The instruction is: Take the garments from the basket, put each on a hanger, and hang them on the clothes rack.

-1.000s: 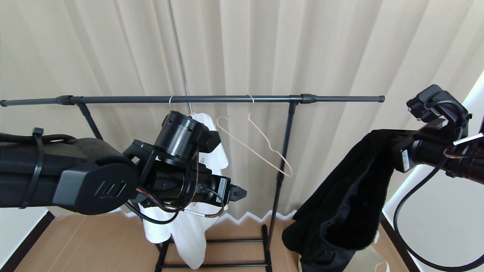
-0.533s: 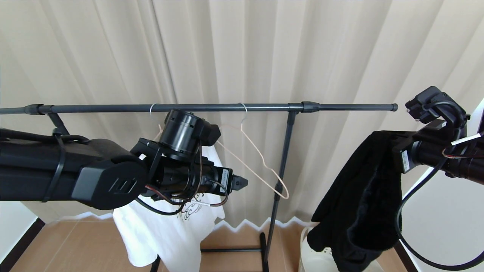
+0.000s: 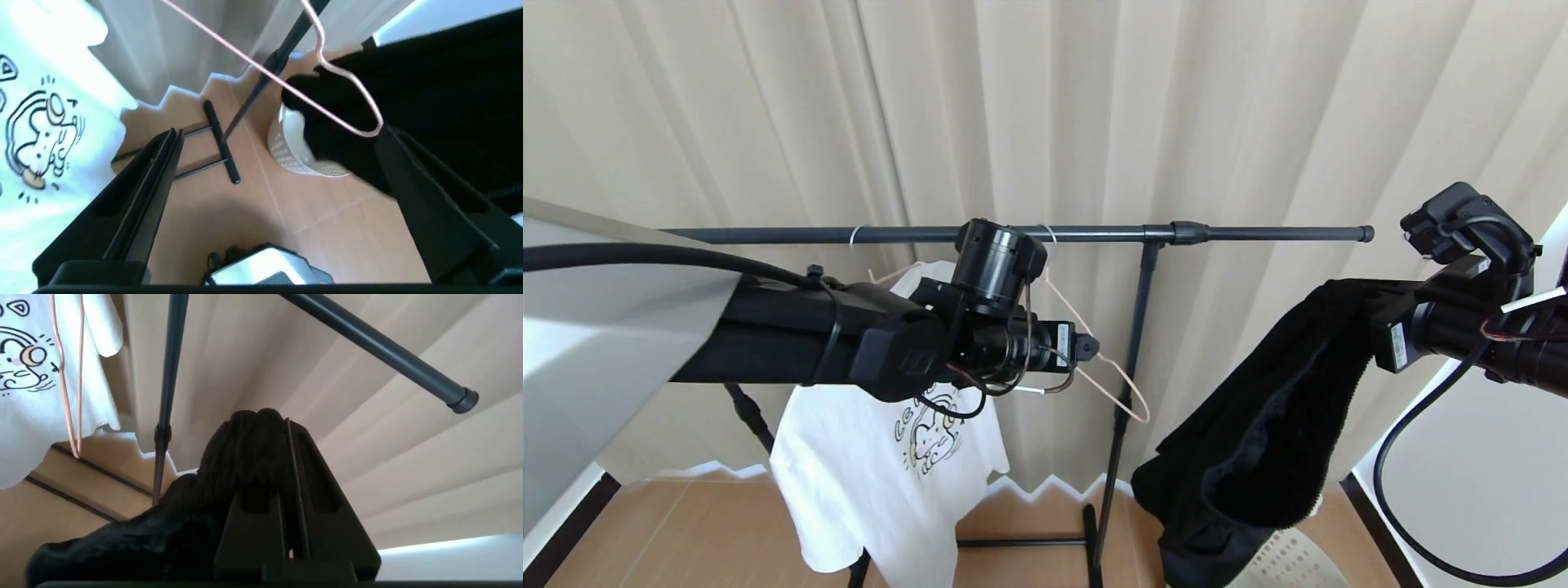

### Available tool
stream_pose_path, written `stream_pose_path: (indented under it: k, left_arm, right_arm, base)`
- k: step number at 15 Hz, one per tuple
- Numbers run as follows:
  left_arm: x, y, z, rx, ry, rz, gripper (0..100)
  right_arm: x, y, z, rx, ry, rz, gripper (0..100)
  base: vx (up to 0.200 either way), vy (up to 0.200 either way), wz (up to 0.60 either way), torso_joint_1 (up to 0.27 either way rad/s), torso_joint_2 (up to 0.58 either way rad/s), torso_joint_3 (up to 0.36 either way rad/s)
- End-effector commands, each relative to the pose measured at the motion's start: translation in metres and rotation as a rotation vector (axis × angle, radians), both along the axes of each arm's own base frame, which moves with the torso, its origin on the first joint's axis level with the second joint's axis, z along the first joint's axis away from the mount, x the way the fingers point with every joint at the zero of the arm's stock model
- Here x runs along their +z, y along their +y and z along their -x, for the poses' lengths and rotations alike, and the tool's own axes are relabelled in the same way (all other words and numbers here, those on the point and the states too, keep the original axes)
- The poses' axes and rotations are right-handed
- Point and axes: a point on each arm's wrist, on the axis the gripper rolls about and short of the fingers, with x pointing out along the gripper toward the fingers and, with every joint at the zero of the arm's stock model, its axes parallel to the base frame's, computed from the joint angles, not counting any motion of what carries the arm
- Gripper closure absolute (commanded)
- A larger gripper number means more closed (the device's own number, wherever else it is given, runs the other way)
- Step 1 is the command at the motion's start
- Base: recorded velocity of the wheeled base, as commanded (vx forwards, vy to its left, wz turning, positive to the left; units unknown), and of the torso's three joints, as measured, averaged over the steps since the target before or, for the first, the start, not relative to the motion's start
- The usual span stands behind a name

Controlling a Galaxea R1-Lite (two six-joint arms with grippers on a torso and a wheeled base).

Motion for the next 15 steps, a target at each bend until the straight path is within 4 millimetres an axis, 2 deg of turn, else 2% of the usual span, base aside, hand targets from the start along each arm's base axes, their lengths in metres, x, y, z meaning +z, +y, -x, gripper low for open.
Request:
stream_pose_path:
  k: [1,8,15]
  left_arm:
    - [-0.020,-0.016,-0.021,0.034,0.001,-0.017,0]
    - [-0.033,-0.040,-0.056,0.129,-0.057,0.023,0]
    - [-0.052,-0.028,-0.051,0.196,0.002,-0.082,0]
  right_arm:
    - [0.000,0.000,0.000,0.000,0.001,0.000,100]
    - [-0.001,0.001,-0.001,0.003,0.003,0.000,100]
    - [-0.003,0.001,-0.003,0.003,0.010,0.001,100]
  base:
    - [0.000,0.000,0.00,0.000,0.00,0.000]
    - [0.000,0.000,0.00,0.000,0.00,0.000]
    - [0.000,0.000,0.00,0.000,0.00,0.000]
